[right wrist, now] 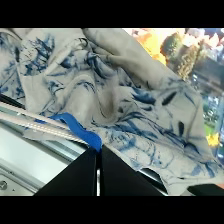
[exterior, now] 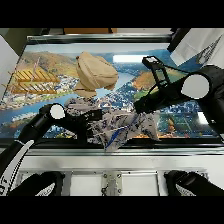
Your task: Fold the clothes and pants, and hang the long-sleeved shirts on hangers.
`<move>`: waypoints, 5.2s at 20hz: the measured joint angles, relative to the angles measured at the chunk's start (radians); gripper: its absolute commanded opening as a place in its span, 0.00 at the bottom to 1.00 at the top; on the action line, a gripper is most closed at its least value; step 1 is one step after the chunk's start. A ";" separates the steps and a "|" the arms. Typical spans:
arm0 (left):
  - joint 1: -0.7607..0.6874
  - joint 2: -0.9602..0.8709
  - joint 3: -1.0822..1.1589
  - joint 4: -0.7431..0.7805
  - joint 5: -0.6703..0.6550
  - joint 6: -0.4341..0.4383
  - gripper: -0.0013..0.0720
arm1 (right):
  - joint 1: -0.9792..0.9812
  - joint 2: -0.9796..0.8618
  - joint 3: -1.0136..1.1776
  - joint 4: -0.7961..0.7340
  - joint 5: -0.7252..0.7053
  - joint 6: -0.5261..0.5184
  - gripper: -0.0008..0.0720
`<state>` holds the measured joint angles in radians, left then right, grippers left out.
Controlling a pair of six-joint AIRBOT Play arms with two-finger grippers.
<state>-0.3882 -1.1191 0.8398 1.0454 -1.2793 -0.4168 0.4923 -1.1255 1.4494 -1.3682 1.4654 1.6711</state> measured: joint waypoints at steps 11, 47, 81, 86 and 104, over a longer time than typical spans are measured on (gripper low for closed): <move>0.000 0.000 0.000 -0.001 -0.011 0.002 0.04 | 0.199 -0.046 0.004 0.041 -0.184 -0.007 0.04; 0.000 -0.001 0.000 -0.001 -0.029 0.000 0.04 | 0.019 -0.002 0.010 0.156 -0.011 -0.231 0.90; 0.000 -0.001 0.000 0.000 -0.026 0.001 0.04 | -0.900 -0.249 -0.622 0.958 0.258 -1.867 0.90; 0.000 -0.001 0.000 0.000 -0.026 0.001 0.04 | -0.833 -0.328 -0.624 0.966 0.264 -1.923 0.90; 0.000 -0.001 0.000 0.001 -0.021 0.000 0.04 | -0.734 -0.393 -0.624 1.014 0.237 -1.952 0.90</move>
<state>-0.3885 -1.1202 0.8398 1.0466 -1.2999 -0.4164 -0.2420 -1.5188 0.8249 -0.3538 1.7023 -0.2810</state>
